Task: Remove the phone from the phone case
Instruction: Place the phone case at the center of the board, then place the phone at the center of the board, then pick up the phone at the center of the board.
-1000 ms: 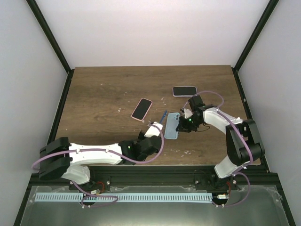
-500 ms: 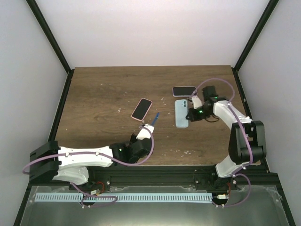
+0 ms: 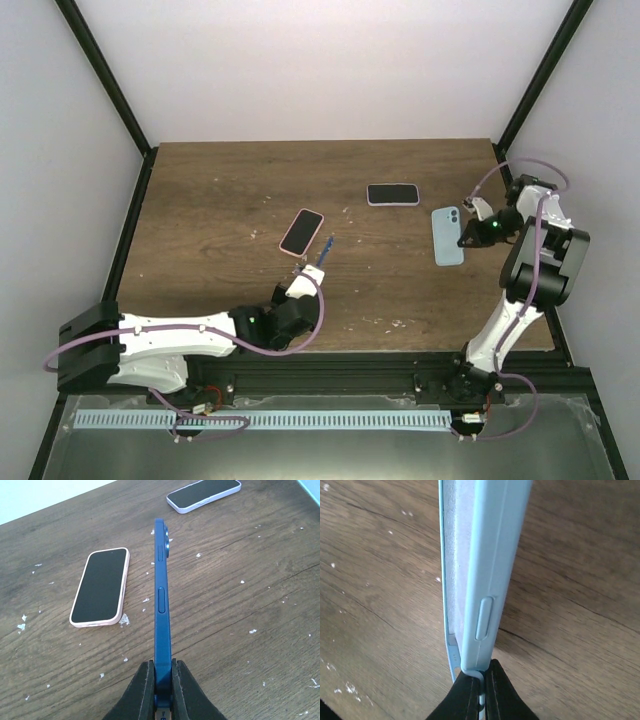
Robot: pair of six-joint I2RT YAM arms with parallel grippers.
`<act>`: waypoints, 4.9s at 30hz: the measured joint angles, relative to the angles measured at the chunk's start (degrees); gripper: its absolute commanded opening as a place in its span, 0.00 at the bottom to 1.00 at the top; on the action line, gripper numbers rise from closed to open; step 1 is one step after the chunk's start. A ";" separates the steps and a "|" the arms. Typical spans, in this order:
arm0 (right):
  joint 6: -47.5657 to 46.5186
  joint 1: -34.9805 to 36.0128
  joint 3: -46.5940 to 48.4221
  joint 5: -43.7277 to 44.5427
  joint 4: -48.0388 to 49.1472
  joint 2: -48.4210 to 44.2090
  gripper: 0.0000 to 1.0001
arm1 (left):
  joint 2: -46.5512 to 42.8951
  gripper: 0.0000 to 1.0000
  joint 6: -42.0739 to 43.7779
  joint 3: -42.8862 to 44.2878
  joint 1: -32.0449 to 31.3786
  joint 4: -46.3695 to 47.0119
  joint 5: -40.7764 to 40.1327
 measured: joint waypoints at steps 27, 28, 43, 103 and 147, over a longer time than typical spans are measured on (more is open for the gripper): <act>4.57 -4.11 -0.72 -0.50 5.68 1.57 0.63 | 22.71 0.00 13.81 15.61 0.85 -1.16 -5.44; 5.07 -4.09 -2.47 -1.20 6.86 -1.46 0.63 | 25.05 0.00 15.28 17.92 1.03 -1.20 -6.19; 23.67 -3.13 -27.76 -18.16 33.00 -32.17 0.72 | 50.88 0.00 18.67 46.82 1.20 -18.16 -10.58; 22.80 -3.13 -30.86 -26.12 33.79 -28.76 0.73 | 50.64 1.00 9.64 53.96 46.51 -30.53 47.45; 22.40 -3.13 -30.86 -27.19 32.37 -26.73 0.73 | 56.37 0.46 7.23 63.08 39.12 -37.68 42.03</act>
